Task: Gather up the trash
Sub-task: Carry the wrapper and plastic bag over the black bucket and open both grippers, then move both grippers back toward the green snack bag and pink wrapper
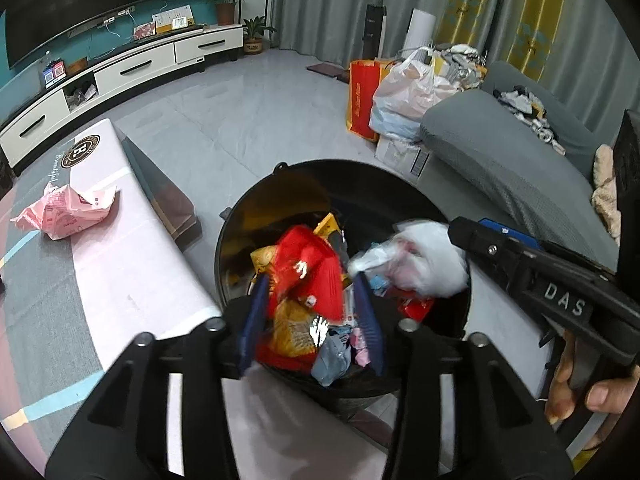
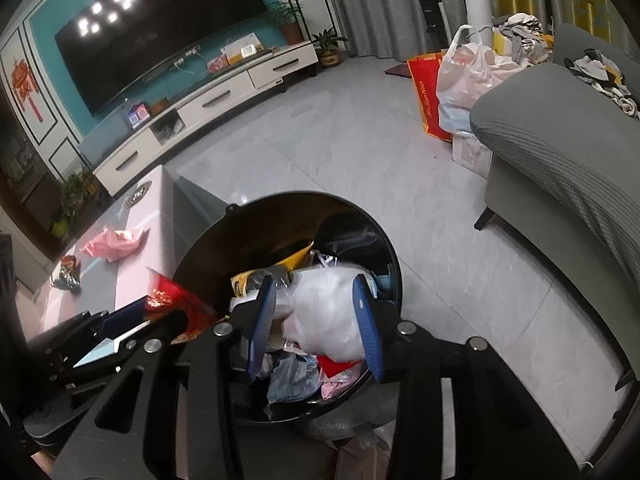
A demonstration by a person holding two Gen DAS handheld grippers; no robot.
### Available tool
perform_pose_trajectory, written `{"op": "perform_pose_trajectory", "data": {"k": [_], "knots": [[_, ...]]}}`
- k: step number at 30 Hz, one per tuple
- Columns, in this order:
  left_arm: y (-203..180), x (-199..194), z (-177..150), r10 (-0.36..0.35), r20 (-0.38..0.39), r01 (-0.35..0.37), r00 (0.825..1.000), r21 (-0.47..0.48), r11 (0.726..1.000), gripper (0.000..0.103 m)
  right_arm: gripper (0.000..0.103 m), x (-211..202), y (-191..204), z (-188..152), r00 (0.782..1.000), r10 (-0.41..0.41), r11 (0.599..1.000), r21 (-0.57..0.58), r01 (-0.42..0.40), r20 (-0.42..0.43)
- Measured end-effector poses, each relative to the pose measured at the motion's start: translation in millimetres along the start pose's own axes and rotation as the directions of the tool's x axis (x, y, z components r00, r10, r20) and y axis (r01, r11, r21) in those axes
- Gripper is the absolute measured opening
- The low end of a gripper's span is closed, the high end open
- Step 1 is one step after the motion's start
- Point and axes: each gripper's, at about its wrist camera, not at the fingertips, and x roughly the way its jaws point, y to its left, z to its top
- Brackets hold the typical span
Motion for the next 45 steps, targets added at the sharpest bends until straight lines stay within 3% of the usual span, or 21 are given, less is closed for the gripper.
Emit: {"op": "perform_pose_trajectory", "data": {"k": [10, 13, 17, 23, 28, 36, 39, 42, 45], "knots": [[5, -32, -4, 0.013, 0.086, -0.013, 0.996, -0.001, 1.000, 0.084, 0.046, -15, 3, 4, 0.997, 0.033, 0.998, 0.043, -0.036, 0.066], [12, -40, -5, 0.017, 0.096, -0.015, 0.995, -0.017, 1.000, 0.090, 0.047, -15, 9, 3, 0.997, 0.039, 0.999, 0.031, -0.041, 0.065], [29, -51, -9, 0.022, 0.114, -0.014, 0.993, -0.073, 0.997, 0.099, 0.058, -13, 25, 2, 0.996, 0.054, 0.999, 0.004, -0.054, 0.068], [73, -73, -26, 0.058, 0.147, -0.027, 0.988, -0.201, 0.979, 0.100, 0.083, -9, 57, 0, 0.994, 0.079, 0.995, -0.063, -0.075, 0.070], [136, -93, -54, 0.137, 0.162, -0.068, 0.977, -0.373, 0.925, 0.100, 0.085, 2, 99, -8, 0.993, 0.113, 0.981, -0.162, -0.106, 0.031], [252, -131, -105, 0.250, 0.149, -0.114, 0.957, -0.598, 0.793, 0.100, 0.086, 24, 177, -20, 0.973, 0.228, 0.935, -0.272, -0.228, -0.032], [302, -147, -117, 0.249, 0.147, -0.092, 0.957, -0.664, 0.742, 0.100, 0.086, 38, 209, -14, 0.968, 0.251, 0.917, -0.315, -0.246, -0.023], [341, -153, -116, 0.242, 0.146, -0.069, 0.959, -0.709, 0.702, 0.100, 0.086, 59, 234, -2, 0.949, 0.312, 0.898, -0.310, -0.311, -0.048], [370, -149, -105, 0.223, 0.135, -0.048, 0.965, -0.749, 0.661, 0.100, 0.085, 72, 264, 4, 0.954, 0.295, 0.851, -0.438, -0.289, -0.057]]}}
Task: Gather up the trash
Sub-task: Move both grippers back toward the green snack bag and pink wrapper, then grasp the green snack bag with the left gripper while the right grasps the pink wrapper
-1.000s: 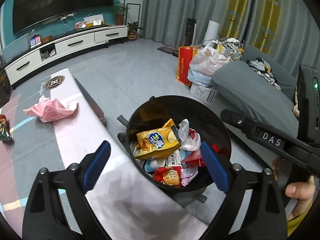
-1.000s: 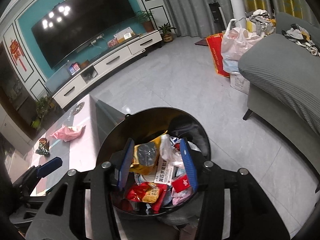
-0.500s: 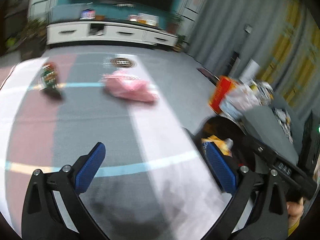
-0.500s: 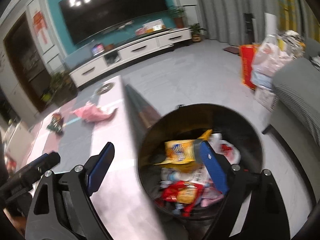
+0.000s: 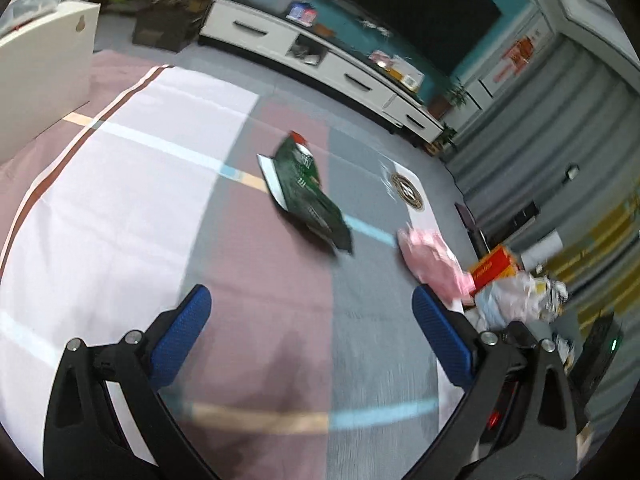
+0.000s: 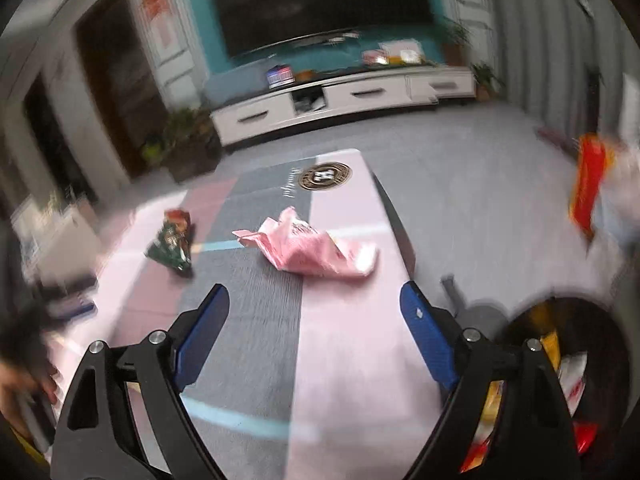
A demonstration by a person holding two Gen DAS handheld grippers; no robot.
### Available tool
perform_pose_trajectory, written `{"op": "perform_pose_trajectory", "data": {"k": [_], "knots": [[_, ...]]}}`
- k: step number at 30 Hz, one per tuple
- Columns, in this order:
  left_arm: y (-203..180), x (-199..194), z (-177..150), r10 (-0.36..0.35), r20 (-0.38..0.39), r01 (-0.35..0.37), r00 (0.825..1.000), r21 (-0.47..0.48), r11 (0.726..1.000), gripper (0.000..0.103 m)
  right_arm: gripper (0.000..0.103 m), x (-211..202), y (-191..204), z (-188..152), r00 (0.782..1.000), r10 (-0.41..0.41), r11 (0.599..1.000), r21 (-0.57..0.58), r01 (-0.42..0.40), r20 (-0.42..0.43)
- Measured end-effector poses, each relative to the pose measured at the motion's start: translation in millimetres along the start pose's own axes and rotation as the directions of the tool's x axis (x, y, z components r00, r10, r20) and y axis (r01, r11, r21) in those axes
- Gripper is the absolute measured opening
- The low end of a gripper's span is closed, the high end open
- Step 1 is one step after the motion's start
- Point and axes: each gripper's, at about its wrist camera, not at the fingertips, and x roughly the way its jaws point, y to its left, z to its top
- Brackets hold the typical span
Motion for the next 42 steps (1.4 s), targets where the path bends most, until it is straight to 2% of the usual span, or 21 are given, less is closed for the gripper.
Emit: {"op": "perform_pose_trajectory", "data": {"k": [4, 8, 12, 14, 15, 16, 17, 18, 20, 22, 24, 26, 33, 37, 42], "knots": [[-6, 27, 24, -0.003, -0.026, 0.003, 1.000, 0.006, 1.000, 0.100, 0.085, 17, 27, 12, 1.000, -0.020, 0.967, -0.254, 0.024, 0.021], [-17, 63, 37, 0.020, -0.066, -0.020, 0.998, 0.000, 1.000, 0.100, 0.085, 40, 38, 18, 1.000, -0.019, 0.928, -0.372, 0.018, 0.000], [-27, 91, 45, 0.105, -0.059, -0.102, 0.993, 0.052, 0.993, 0.098, 0.085, 73, 50, 21, 0.998, -0.060, 0.882, -0.471, 0.039, -0.030], [-30, 97, 46, 0.142, -0.058, -0.137, 0.988, 0.080, 0.987, 0.079, 0.085, 89, 52, 21, 0.995, -0.079, 0.869, -0.493, 0.042, -0.054], [-32, 103, 46, 0.162, -0.070, -0.155, 0.984, 0.096, 0.983, 0.074, 0.081, 95, 52, 21, 0.993, -0.102, 0.863, -0.503, 0.056, -0.063], [-33, 107, 46, 0.169, -0.080, -0.161, 0.982, 0.104, 0.981, 0.058, 0.073, 101, 52, 18, 0.991, -0.116, 0.857, -0.512, 0.064, -0.072], [-32, 111, 45, 0.181, -0.087, -0.171, 0.980, 0.113, 0.979, 0.045, 0.053, 107, 53, 17, 0.988, -0.121, 0.852, -0.520, 0.056, -0.091], [-31, 112, 45, 0.188, -0.090, -0.176, 0.978, 0.122, 0.977, 0.041, 0.044, 112, 51, 16, 0.984, -0.133, 0.856, -0.515, 0.054, -0.118], [-30, 112, 43, 0.169, -0.090, -0.157, 0.982, 0.130, 0.979, 0.018, 0.036, 111, 48, 15, 0.985, -0.128, 0.864, -0.502, 0.052, -0.119], [-30, 109, 40, 0.154, -0.081, -0.141, 0.985, 0.143, 0.980, 0.014, 0.026, 107, 46, 16, 0.985, -0.123, 0.874, -0.483, 0.050, -0.121], [-33, 105, 37, 0.137, -0.071, -0.123, 0.988, 0.170, 0.978, 0.009, 0.021, 101, 44, 15, 0.987, -0.102, 0.889, -0.457, 0.036, -0.121], [-34, 95, 32, 0.110, -0.059, -0.098, 0.992, 0.178, 0.979, 0.008, 0.019, 94, 43, 12, 0.989, -0.089, 0.901, -0.432, 0.031, -0.116], [-50, 55, 2, 0.032, -0.041, -0.021, 0.999, 0.229, 0.973, 0.008, 0.018, 40, 36, 0, 0.995, 0.029, 0.971, -0.235, -0.051, -0.099], [-61, 24, -28, -0.020, -0.040, 0.029, 0.999, 0.246, 0.969, 0.008, 0.018, 8, 36, -15, 0.995, 0.046, 0.985, -0.163, -0.060, -0.091], [-84, -16, -70, -0.051, -0.031, 0.058, 0.998, 0.333, 0.941, 0.008, 0.018, -34, 33, -35, 0.997, 0.044, 0.993, -0.107, -0.050, -0.066]]}}
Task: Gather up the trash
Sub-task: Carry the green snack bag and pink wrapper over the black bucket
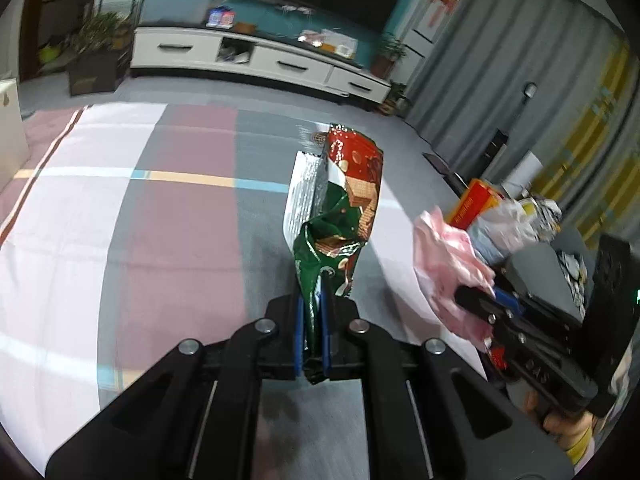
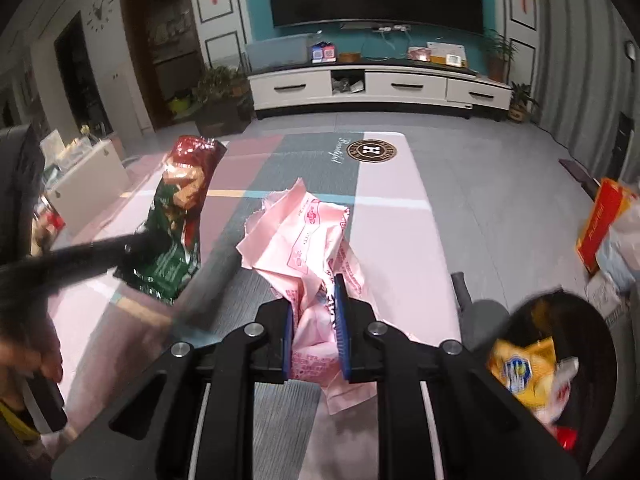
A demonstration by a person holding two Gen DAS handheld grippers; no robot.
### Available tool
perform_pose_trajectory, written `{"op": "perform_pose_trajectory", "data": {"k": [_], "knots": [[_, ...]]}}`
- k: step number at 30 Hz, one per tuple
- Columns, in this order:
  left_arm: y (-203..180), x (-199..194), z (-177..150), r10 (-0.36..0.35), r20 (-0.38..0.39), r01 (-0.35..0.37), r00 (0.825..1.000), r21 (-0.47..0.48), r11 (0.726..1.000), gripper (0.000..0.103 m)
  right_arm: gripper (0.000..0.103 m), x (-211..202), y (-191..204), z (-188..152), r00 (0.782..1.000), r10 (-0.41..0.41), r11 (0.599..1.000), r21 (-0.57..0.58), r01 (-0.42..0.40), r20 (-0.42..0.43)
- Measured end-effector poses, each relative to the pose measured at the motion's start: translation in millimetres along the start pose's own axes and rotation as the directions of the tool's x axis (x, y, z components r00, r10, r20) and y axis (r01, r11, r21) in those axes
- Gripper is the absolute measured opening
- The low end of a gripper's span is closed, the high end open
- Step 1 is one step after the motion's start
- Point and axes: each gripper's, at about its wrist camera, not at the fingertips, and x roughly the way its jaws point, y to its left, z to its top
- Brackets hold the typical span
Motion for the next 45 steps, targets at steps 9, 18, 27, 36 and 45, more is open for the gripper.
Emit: {"op": "perform_pose_trajectory", "data": {"k": [9, 18, 27, 36, 45], "knots": [[-49, -35, -41, -0.033, 0.008, 0.032, 0.999, 0.088, 0.996, 0.008, 0.018, -69, -18, -42, 0.997, -0.046, 0.990, 0.134, 0.038, 0.059], [-99, -34, -62, -0.066, -0.010, 0.067, 0.998, 0.166, 0.984, 0.008, 0.019, -104, -56, -68, 0.992, -0.048, 0.968, 0.250, 0.017, 0.118], [-154, -16, -60, -0.124, -0.041, 0.130, 0.991, 0.233, 0.964, 0.009, 0.019, -131, -115, -79, 0.978, -0.128, 0.928, 0.368, 0.059, 0.166], [-205, 21, -52, -0.189, -0.105, 0.211, 0.976, 0.268, 0.940, 0.010, 0.019, -145, -158, -100, 0.970, -0.183, 0.878, 0.470, 0.090, 0.157], [-242, 66, -60, -0.189, -0.191, 0.242, 0.963, 0.304, 0.921, 0.010, 0.019, -136, -182, -114, 0.976, -0.196, 0.835, 0.538, 0.118, 0.090]]}}
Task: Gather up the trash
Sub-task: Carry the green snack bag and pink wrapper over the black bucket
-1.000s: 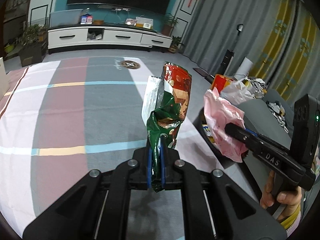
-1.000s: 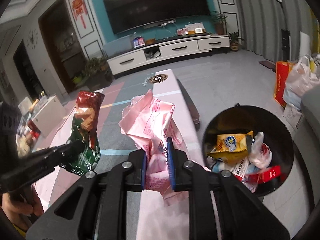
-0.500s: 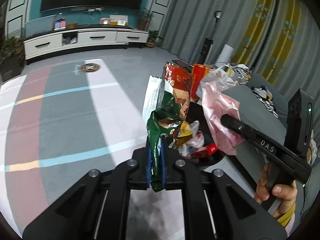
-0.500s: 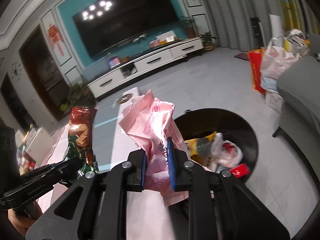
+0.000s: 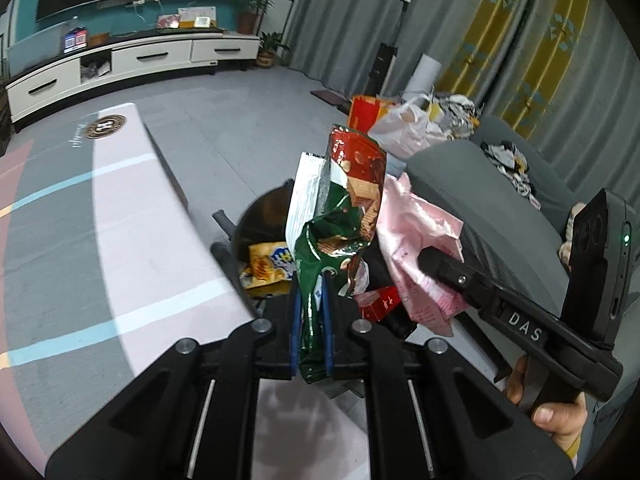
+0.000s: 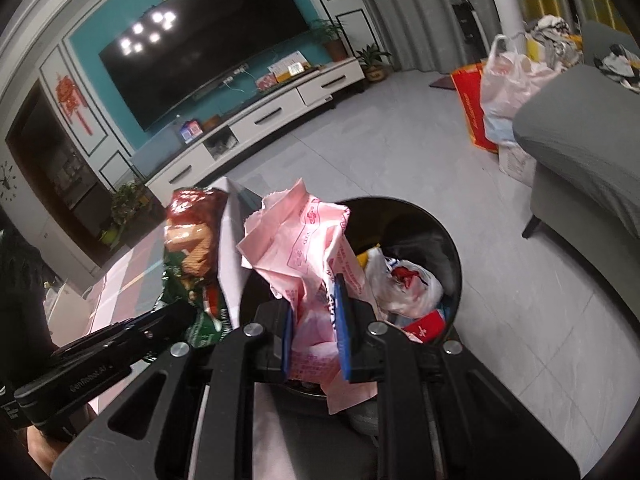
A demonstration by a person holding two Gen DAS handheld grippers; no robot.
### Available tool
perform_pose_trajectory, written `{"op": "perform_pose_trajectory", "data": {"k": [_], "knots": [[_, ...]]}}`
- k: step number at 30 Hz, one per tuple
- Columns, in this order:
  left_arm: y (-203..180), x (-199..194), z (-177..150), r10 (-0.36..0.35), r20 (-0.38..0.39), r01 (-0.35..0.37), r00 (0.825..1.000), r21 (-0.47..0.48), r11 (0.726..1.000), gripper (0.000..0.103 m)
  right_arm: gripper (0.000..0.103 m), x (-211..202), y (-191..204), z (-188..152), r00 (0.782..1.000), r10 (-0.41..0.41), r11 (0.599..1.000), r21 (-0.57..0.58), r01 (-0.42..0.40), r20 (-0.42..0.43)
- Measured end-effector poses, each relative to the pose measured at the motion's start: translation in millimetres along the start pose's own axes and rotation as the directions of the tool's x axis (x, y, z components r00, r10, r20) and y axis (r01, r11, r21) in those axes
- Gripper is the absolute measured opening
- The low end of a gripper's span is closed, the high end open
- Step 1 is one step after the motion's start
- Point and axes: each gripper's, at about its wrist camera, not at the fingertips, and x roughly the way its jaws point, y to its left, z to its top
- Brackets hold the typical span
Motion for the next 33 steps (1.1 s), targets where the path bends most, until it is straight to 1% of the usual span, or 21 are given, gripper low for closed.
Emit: {"op": "perform_pose_trajectory", "data": {"k": [6, 14, 26, 33], "knots": [[-13, 31, -2, 0.016, -0.057, -0.014, 0.998, 0.033, 0.999, 0.010, 0.019, 7, -11, 1, 1.000, -0.017, 0.999, 0.031, 0.017, -0.020], [-19, 56, -4, 0.049, -0.108, -0.043, 0.993, 0.061, 0.997, 0.010, 0.019, 22, -17, 4, 0.998, -0.031, 0.998, 0.054, 0.034, -0.054], [-28, 68, -4, 0.114, -0.126, -0.099, 0.985, 0.115, 0.988, 0.010, 0.019, 37, -22, 7, 0.995, -0.045, 0.996, 0.077, 0.052, -0.092], [-30, 74, -3, 0.131, -0.137, -0.114, 0.982, 0.125, 0.986, 0.010, 0.019, 40, -25, 9, 0.994, -0.048, 0.995, 0.085, 0.057, -0.103]]}}
